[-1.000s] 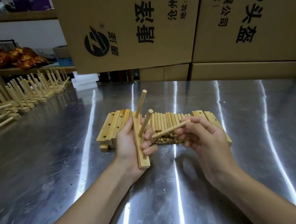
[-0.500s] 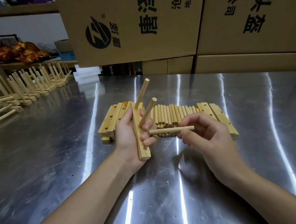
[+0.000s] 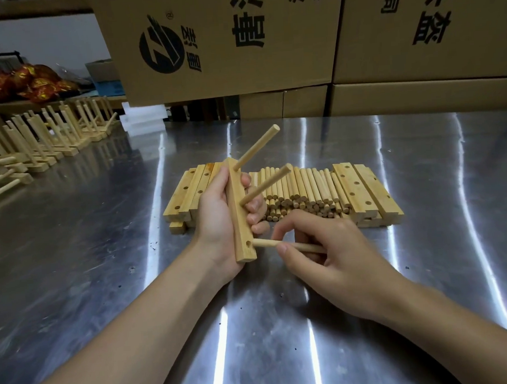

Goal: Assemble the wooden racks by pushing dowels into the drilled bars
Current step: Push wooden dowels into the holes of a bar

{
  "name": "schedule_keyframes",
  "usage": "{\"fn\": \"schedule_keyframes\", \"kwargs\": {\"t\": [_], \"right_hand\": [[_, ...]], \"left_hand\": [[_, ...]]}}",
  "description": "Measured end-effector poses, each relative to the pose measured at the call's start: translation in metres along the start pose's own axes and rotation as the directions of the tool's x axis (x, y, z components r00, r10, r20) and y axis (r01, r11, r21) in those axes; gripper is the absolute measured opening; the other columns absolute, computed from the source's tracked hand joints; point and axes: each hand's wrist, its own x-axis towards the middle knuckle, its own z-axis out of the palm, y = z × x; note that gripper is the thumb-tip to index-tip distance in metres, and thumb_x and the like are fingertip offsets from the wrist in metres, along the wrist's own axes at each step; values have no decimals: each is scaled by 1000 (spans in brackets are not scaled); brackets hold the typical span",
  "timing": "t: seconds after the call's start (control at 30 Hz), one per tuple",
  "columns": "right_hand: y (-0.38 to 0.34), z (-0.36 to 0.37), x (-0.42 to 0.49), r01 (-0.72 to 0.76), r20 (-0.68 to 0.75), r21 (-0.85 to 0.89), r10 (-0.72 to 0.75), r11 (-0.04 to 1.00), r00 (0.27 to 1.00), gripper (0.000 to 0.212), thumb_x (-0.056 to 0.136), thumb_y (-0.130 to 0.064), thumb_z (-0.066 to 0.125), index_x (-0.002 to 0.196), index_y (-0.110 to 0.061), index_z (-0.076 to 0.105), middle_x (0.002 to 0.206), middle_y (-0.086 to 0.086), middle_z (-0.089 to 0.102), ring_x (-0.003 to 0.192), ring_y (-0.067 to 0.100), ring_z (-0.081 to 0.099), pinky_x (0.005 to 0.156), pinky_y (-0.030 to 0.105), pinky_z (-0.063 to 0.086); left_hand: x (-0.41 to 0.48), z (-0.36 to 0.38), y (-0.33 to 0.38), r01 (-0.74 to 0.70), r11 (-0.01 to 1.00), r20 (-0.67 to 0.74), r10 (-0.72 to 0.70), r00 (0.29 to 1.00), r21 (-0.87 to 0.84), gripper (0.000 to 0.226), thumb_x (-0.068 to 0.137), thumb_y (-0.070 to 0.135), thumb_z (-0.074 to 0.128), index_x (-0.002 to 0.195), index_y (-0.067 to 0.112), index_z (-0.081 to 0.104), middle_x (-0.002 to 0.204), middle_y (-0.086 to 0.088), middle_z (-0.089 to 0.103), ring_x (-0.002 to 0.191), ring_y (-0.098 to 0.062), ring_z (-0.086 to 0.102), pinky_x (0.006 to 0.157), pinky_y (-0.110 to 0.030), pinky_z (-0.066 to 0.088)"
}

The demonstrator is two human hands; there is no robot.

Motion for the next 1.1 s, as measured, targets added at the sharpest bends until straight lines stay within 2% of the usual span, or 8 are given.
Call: {"fn": "schedule_keyframes", "kwargs": {"t": [0.1, 0.17, 0.27, 0.47, 0.57, 0.7, 0.87, 1.1], "right_hand": [[-1, 0, -1, 35, -7, -89, -35, 995, 999, 3, 101, -37, 61, 98, -34, 61, 61, -9, 55, 54, 16, 49, 52, 19, 29], [-3, 0, -1, 70, -2, -147, -71, 987, 997, 5, 102, -43, 61, 101, -38, 59, 85, -21, 71, 61, 6, 57, 55, 15, 36], [-3, 1, 1, 81, 14, -212, -80, 974, 997, 20, 104, -55, 53, 106, -38, 61, 104, -16, 76, 76, 7, 67, 65, 35, 54], [-9, -1, 2, 142, -17, -273, -152, 952, 988, 27, 101, -52, 57, 100, -29, 72, 84, -35, 59, 68, 3, 62, 58, 30, 52], [-12, -4, 0, 146, 25, -323, -145, 935, 989, 28, 101, -51, 58, 102, -27, 74, 87, -21, 71, 69, 6, 63, 57, 34, 52], [-16, -5, 1, 141, 74, -363, -123, 921, 990, 31, 104, -50, 55, 105, -29, 77, 79, -14, 71, 67, 9, 62, 58, 37, 50], [-18, -6, 1, 111, 107, -290, -83, 951, 991, 32, 107, -48, 54, 96, -29, 77, 63, -20, 49, 59, 6, 49, 56, 32, 42], [-20, -5, -1, 7, 131, -131, 11, 991, 991, 37, 107, -43, 59, 86, -17, 76, 60, -1, 53, 60, 20, 52, 58, 38, 41]], "left_hand": [[-1, 2, -2, 10, 999, -18, -9, 1000, 34, 46, 110, 55, 40, 82, 21, 55, 66, 0, 42, 52, -11, 39, 46, -22, 33], [-2, 3, -3, 12, 998, -35, -10, 999, 62, 47, 109, 56, 40, 82, 21, 56, 71, -1, 47, 58, -12, 43, 51, -24, 34], [-3, 4, -4, -2, 995, -57, 7, 998, 103, 48, 109, 57, 41, 82, 22, 58, 75, 1, 55, 62, -14, 54, 55, -26, 39], [-7, 9, -5, -23, 989, -55, 32, 998, 149, 50, 111, 56, 39, 82, 21, 59, 79, -3, 62, 67, -17, 61, 55, -29, 53], [-8, 10, -6, -28, 986, -53, 37, 998, 167, 50, 111, 56, 39, 83, 20, 60, 79, -4, 62, 68, -18, 60, 58, -31, 53], [-9, 11, -6, -41, 984, -40, 49, 998, 173, 49, 111, 55, 39, 86, 19, 58, 80, -5, 62, 66, -19, 59, 60, -33, 54], [-13, 13, -5, -109, 971, 34, 104, 994, 212, 48, 112, 54, 37, 89, 18, 58, 83, -7, 64, 69, -18, 62, 62, -33, 56], [-20, 16, -7, -241, 929, 107, 219, 970, 283, 45, 113, 52, 34, 98, 16, 55, 86, -6, 66, 78, -17, 65, 64, -33, 57]]}}
